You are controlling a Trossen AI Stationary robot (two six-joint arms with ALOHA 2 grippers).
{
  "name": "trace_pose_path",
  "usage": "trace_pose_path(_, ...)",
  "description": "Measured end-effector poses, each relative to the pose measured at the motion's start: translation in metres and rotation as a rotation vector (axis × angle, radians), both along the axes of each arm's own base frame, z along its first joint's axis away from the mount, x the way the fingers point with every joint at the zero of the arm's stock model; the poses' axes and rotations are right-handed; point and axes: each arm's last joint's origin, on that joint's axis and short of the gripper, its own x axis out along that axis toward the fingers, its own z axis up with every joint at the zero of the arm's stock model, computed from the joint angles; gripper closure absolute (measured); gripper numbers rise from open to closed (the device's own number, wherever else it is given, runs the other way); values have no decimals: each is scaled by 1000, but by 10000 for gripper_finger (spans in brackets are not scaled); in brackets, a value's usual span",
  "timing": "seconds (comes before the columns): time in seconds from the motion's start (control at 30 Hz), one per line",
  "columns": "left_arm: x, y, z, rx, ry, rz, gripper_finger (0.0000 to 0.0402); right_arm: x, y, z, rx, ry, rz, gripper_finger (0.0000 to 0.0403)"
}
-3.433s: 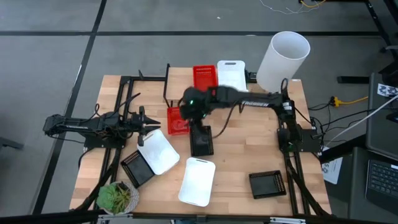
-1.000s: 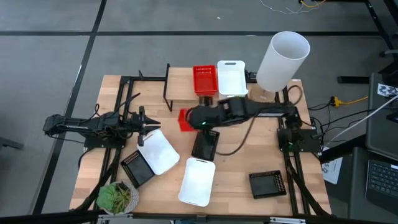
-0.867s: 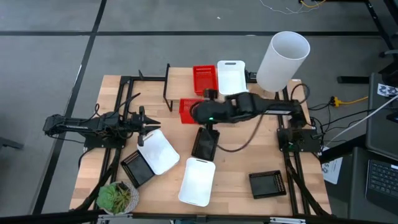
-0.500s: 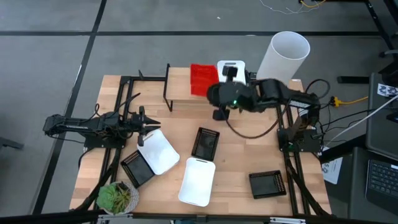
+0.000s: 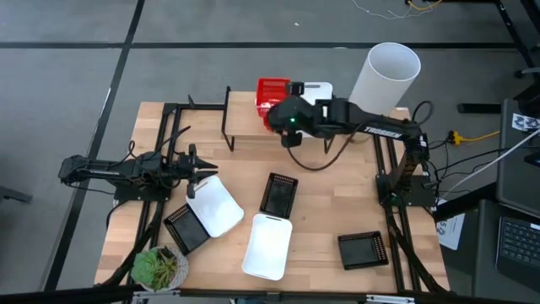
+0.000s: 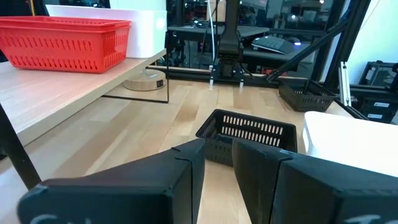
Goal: Stack baskets on shelf by color
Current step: Stack the red bin on top of the other red bins on the shelf, then put the bottom right black bin on the shelf
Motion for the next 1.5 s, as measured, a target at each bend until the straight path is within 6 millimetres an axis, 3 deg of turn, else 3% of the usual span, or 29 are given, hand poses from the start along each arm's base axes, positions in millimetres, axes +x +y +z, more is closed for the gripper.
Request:
trace_pose_path(0.33,0,0,0,0,0,0,328,0,-17,-29,-24,125,-25,402)
trace_pose_path(1.03,0,0,0,0,0,0,328,-2,-29,-32,33,119,-14,402)
trace_pose_path(1.5,0,0,0,0,0,0,327,-6,-33,-38,220,91,-16,309)
